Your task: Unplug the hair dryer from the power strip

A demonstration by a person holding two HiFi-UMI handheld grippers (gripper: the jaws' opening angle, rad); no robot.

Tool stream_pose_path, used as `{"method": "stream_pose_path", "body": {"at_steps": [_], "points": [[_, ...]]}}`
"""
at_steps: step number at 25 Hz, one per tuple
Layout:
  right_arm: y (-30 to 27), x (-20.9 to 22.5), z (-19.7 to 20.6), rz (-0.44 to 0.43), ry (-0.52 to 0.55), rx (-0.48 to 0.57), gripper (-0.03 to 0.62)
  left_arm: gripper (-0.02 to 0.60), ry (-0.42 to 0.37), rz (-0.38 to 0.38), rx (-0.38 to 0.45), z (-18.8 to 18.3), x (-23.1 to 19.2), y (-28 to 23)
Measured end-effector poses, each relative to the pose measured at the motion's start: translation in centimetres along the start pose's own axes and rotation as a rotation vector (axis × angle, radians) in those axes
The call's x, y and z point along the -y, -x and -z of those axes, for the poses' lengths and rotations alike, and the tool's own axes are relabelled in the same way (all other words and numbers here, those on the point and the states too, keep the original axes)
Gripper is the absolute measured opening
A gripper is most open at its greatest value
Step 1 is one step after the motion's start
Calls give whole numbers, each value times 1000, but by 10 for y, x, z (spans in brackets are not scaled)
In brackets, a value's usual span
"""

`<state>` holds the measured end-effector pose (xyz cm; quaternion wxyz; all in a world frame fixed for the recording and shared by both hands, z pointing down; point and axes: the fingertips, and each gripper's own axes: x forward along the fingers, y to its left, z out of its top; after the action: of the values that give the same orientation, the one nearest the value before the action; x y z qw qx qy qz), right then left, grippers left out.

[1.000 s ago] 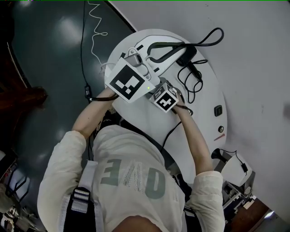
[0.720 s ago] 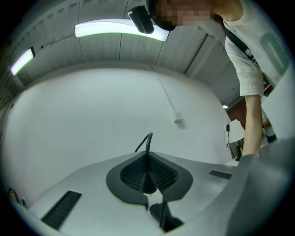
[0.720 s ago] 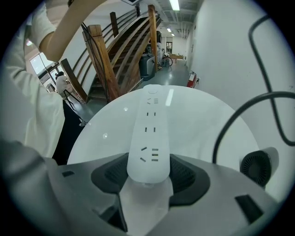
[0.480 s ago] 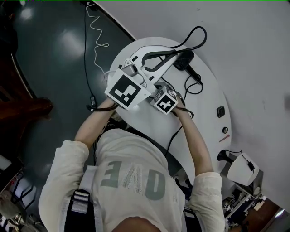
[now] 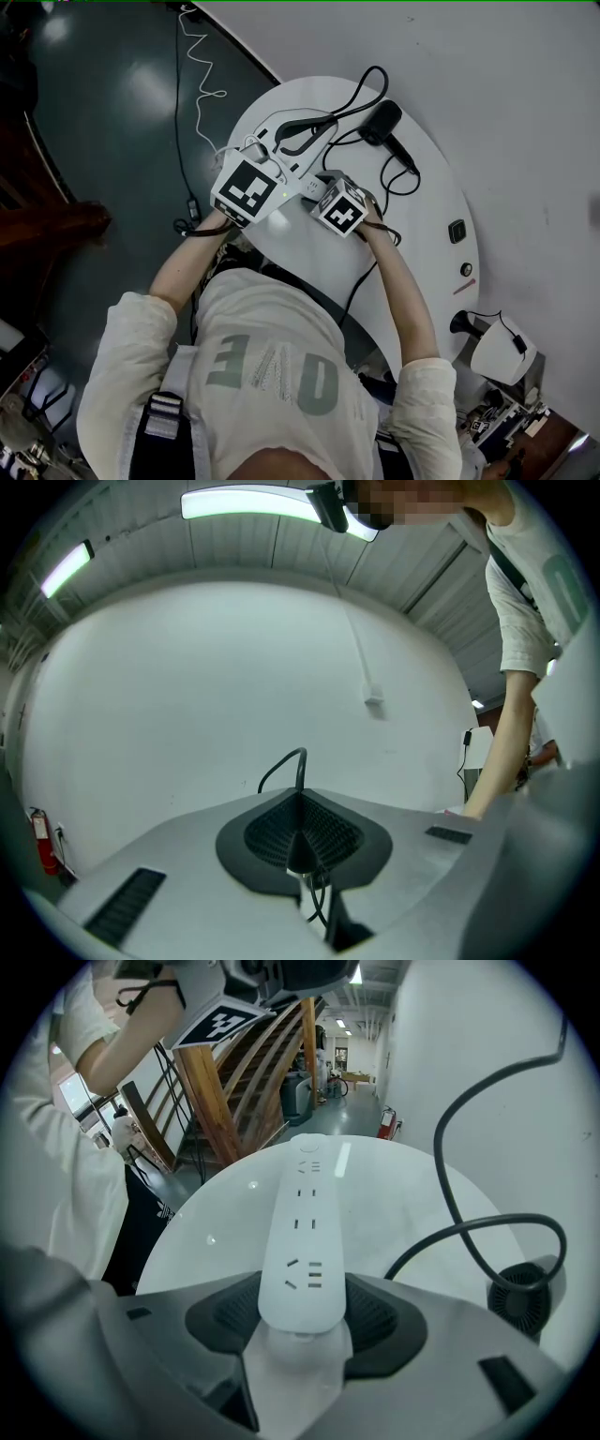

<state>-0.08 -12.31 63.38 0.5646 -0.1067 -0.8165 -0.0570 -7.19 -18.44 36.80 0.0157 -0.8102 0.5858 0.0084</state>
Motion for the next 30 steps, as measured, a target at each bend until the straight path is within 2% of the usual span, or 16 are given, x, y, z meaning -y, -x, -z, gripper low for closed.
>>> {"method": "stream_pose_path", "body": {"at_steps": [2, 6, 10, 13, 18, 23, 30], "points": [[0, 0, 1, 2, -2, 0, 261, 15, 42, -31, -31, 12, -9, 3], [0, 0, 2, 6, -3, -4, 261, 15, 173, -98, -101, 44, -30, 5], [0, 0, 0, 9, -7, -4, 261, 15, 239, -119, -185, 77, -38, 3], [0, 1, 1, 14, -12, -9, 261, 15, 218, -102, -259, 101, -33, -7], [0, -1, -1, 16, -19, -10, 261, 15, 120, -75, -323, 125, -21, -24], [1, 0, -1, 19, -26, -9, 261, 15, 116, -33, -369, 147, -12, -36], [1, -1, -2, 26, -37, 3, 261, 15, 104, -13, -437, 178, -8, -44]]}}
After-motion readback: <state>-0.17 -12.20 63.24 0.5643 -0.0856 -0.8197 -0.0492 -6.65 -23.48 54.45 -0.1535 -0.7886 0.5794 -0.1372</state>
